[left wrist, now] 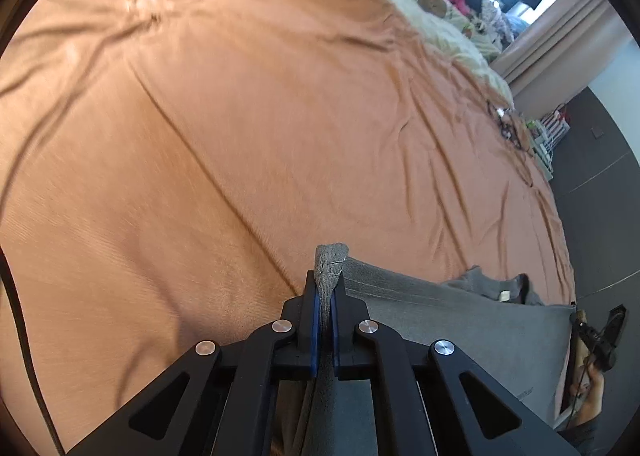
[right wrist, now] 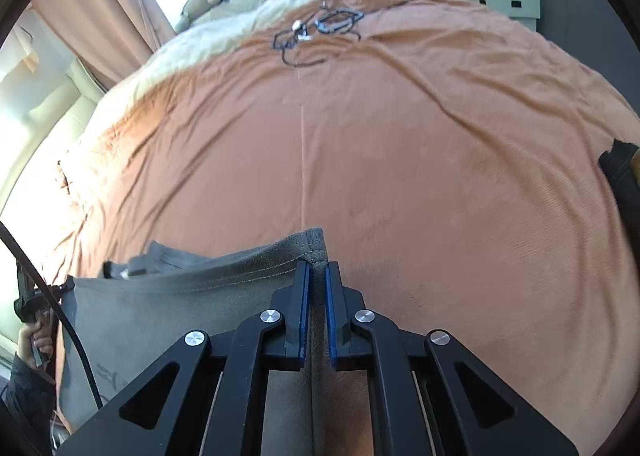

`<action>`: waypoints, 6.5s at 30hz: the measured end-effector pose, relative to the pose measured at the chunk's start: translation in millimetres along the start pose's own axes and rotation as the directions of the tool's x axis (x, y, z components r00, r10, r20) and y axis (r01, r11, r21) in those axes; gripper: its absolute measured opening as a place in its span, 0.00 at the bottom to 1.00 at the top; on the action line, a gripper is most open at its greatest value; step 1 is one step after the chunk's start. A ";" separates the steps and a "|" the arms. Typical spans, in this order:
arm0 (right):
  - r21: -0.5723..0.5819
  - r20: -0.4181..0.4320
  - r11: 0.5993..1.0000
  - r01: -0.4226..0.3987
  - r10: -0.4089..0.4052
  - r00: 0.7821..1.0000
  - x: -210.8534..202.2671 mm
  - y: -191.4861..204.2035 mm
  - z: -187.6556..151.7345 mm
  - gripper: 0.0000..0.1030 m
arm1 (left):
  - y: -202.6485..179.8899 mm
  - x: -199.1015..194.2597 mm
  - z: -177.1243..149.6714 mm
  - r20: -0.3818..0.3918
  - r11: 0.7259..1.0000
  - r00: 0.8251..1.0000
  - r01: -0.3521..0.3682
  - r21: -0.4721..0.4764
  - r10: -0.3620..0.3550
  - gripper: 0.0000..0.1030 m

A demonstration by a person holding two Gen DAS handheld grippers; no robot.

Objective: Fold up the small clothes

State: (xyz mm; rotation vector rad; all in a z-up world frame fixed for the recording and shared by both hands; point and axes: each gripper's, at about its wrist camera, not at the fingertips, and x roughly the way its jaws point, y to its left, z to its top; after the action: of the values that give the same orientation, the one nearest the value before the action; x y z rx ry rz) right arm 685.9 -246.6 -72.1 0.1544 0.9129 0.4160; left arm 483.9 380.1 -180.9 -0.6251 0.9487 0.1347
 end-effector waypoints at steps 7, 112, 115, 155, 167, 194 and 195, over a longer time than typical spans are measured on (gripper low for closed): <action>-0.031 0.072 1.000 0.000 0.002 0.997 -43.1 20.8 -5.1 0.04 | -12.1 -49.0 4.0 0.084 1.000 0.996 -0.003 0.028 0.001 0.04; -0.236 -0.190 0.935 0.266 -0.313 0.930 93.3 92.6 -9.3 0.13 | -20.3 35.4 -15.4 -0.071 0.915 0.920 -0.369 0.164 0.384 0.12; -0.253 -0.130 0.910 0.329 -0.369 0.920 85.7 97.3 -5.9 0.13 | -33.1 16.6 -15.6 -0.004 0.900 0.918 -0.388 0.199 0.397 0.12; -0.351 -0.315 0.936 0.021 -0.139 0.939 -43.8 84.6 -173.1 0.56 | -47.4 -57.3 -218.8 -0.137 0.925 0.966 -0.161 0.343 0.219 0.63; -0.318 -0.306 0.942 0.104 -0.206 0.930 -79.8 46.7 -202.7 0.31 | -14.8 -88.5 -244.4 -0.095 0.906 0.953 -0.238 0.350 0.287 0.25; 0.317 -0.181 0.919 -0.233 0.300 0.937 -118.5 -62.5 -235.0 0.31 | 53.7 -119.6 -256.5 -0.092 0.985 0.996 -0.007 -0.171 -0.009 0.53; 0.350 -0.167 0.902 -0.253 0.326 0.931 -115.0 -67.8 -236.3 0.31 | 55.6 -119.2 -256.6 -0.089 0.982 0.996 0.006 -0.191 -0.024 0.52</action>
State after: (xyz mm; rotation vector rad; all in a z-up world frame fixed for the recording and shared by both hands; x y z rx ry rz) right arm 455.7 -366.4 -151.7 0.5613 1.1823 0.5679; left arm 209.0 302.1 -219.2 -0.8205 1.0260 0.1865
